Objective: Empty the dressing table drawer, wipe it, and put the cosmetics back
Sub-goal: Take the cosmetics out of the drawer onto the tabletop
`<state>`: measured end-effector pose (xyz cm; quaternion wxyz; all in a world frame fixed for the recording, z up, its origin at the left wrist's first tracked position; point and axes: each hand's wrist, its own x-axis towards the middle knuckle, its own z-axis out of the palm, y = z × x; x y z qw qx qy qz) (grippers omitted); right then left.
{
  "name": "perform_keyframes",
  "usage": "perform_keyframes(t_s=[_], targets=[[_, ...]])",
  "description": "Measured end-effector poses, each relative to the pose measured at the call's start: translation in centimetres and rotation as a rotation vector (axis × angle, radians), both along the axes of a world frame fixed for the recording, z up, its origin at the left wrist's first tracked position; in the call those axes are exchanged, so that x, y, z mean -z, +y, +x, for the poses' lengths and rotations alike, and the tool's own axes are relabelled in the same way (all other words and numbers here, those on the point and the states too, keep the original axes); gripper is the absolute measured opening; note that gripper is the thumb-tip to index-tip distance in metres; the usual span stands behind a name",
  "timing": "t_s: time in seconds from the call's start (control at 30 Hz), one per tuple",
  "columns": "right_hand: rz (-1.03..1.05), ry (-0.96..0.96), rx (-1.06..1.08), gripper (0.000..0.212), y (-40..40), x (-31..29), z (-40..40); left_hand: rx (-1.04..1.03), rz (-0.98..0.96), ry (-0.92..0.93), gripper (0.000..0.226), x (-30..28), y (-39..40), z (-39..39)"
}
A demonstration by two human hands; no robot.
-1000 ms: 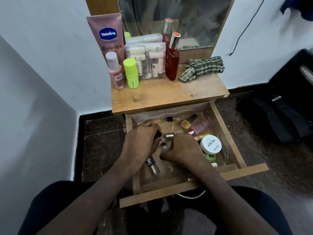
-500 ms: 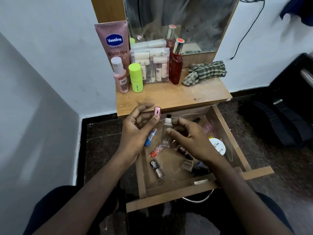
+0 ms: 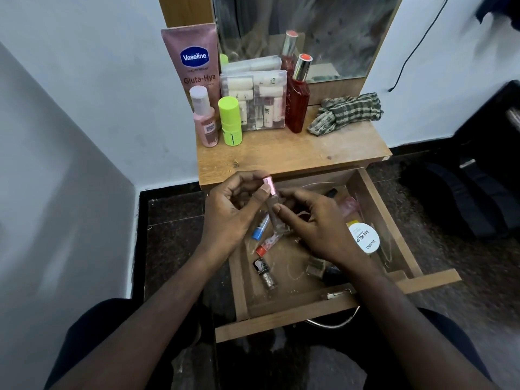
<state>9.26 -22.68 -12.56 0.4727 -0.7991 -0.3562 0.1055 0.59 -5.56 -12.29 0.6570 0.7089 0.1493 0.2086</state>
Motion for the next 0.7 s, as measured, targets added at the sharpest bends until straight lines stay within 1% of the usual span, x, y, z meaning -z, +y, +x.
perform_keyframes(t_s=[0.03,0.1,0.2,0.27,0.3,0.37,0.43,0.47,0.5,0.57,0.63,0.7], targets=[[-0.012,-0.006,0.018,0.047,0.0,0.0,0.1,-0.006,0.049,-0.009,0.026,0.0,0.0,-0.1],[-0.022,-0.013,0.045,0.042,0.1,0.1,0.1,-0.038,0.128,-0.026,0.023,0.0,-0.1,-0.1],[0.017,-0.014,0.073,0.035,0.3,0.0,-0.2,-0.08,0.199,-0.056,0.016,-0.2,-0.3,0.0],[0.045,-0.005,0.09,0.034,0.5,-0.1,-0.2,-0.062,0.243,-0.093,0.014,-0.5,-0.4,0.1],[0.065,0.003,0.097,0.032,0.6,-0.3,-0.2,-0.037,0.257,-0.108,0.016,-0.7,-0.4,0.0],[0.12,0.027,0.112,0.029,1.1,-1.0,-0.2,0.002,0.268,-0.11,0.031,-1.2,-0.5,-0.2],[0.198,0.043,0.151,0.024,2.0,-2.0,-0.2,-0.036,0.285,-0.112,0.047,-1.2,-0.2,-0.6],[0.246,0.056,0.179,0.021,2.5,-2.6,0.0,-0.086,0.312,-0.128,0.048,-1.0,0.1,-0.6],[0.288,0.063,0.207,0.018,3.2,-3.3,0.3,-0.14,0.352,-0.149,0.044,-0.8,0.4,-0.7],[0.332,0.026,0.249,0.018,4.6,-4.3,1.6,-0.211,0.449,-0.168,0.027,0.0,1.0,-0.6],[0.317,-0.04,0.288,0.022,6.0,-5.0,3.2,-0.169,0.557,-0.125,0.013,1.0,1.3,-0.6],[0.274,-0.106,0.305,0.029,7.4,-5.1,4.7,-0.054,0.671,-0.062,0.009,2.1,1.4,-0.7]])
